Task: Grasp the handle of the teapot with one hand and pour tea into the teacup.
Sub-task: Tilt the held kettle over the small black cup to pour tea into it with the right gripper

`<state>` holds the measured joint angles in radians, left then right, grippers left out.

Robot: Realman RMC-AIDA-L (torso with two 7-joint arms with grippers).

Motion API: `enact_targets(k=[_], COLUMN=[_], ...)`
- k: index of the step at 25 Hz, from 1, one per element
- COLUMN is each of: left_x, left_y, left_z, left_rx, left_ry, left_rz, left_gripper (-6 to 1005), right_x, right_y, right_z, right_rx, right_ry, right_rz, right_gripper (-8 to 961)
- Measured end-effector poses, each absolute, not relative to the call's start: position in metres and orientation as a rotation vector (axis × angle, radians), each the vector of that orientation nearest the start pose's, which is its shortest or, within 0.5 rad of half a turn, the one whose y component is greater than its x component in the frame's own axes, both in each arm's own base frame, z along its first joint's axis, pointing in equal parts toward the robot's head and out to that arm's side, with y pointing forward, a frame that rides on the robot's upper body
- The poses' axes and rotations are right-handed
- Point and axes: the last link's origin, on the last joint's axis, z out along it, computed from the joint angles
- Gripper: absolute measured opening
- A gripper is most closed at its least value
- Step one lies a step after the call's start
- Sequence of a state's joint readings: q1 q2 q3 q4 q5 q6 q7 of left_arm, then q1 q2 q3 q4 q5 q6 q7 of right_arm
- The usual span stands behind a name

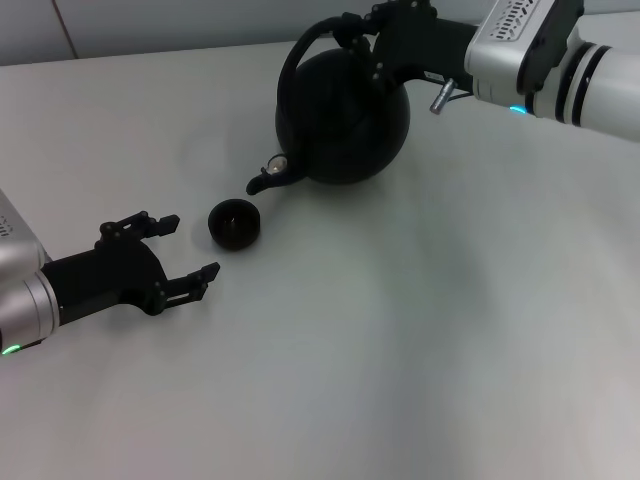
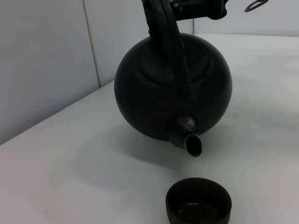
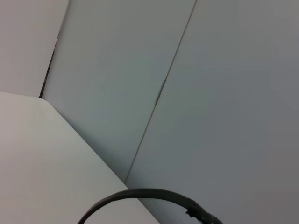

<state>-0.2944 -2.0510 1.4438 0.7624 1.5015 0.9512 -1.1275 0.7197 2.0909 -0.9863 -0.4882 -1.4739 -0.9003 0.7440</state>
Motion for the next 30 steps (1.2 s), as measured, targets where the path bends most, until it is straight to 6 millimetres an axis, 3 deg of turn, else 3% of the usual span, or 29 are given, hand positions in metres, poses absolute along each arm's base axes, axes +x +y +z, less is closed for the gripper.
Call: enact_targets(k=[30], left_x=[-0.287], left_y=[0.320], left_z=[-0.053], left_rx=[-2.583], left_ry=[-0.337], left_rz=[-0.332], left_gripper=[797], right_x=[0.191], right_y=[0.434], right_z=[-0.029], right_rx=[-2.346], right_ry=[-0.137], right_rz=[0.393], right_gripper=[97])
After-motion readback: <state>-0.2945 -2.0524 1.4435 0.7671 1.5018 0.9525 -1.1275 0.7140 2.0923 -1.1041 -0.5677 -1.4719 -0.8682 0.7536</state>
